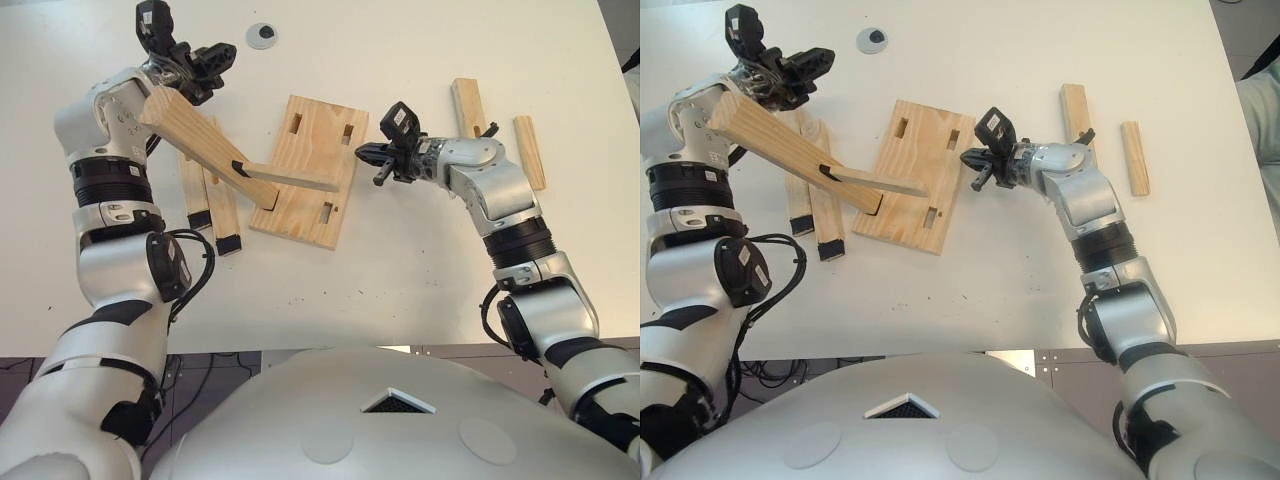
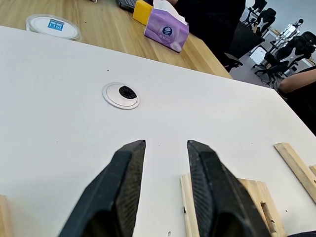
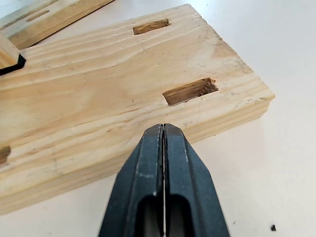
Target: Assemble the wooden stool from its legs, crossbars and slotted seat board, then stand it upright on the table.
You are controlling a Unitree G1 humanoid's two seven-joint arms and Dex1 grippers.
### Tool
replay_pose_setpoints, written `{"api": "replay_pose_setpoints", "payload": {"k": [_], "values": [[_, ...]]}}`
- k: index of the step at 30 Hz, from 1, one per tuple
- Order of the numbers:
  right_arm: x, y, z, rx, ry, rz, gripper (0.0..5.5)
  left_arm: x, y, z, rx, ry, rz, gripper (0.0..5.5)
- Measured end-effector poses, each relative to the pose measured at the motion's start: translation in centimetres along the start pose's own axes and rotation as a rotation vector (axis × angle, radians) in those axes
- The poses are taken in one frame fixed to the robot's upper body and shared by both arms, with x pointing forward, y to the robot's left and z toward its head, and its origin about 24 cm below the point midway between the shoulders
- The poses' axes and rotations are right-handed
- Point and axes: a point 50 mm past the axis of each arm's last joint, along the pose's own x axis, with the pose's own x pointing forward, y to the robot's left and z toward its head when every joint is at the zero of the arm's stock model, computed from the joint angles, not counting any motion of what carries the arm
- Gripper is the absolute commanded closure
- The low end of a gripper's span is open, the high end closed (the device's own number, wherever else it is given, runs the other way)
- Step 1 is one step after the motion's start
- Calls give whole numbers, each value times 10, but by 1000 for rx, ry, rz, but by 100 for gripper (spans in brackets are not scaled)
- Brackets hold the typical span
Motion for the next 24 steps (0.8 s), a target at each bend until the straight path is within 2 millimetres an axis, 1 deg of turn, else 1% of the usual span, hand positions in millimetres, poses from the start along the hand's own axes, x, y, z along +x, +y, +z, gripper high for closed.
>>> {"api": "replay_pose_setpoints", "payload": {"k": [4,7,11,15,17,20,24], "values": [[7,0,4,15,-25,-8,548,0,-6,2,-4,-16,-14,400],[4,-4,3,49,-27,-8,548,-3,-3,-3,-11,-9,3,400],[7,-9,5,40,-12,-9,548,-8,-1,-5,-12,-8,9,400],[18,-9,10,38,-9,-1,548,-12,-1,-2,-17,-24,12,400],[25,-9,14,39,0,11,548,-13,0,-6,-21,-22,22,400],[28,-13,18,13,24,6,548,-12,1,-14,-37,-11,30,400],[32,-22,25,-120,91,-21,548,-11,-3,-15,-52,-27,25,400]]}}
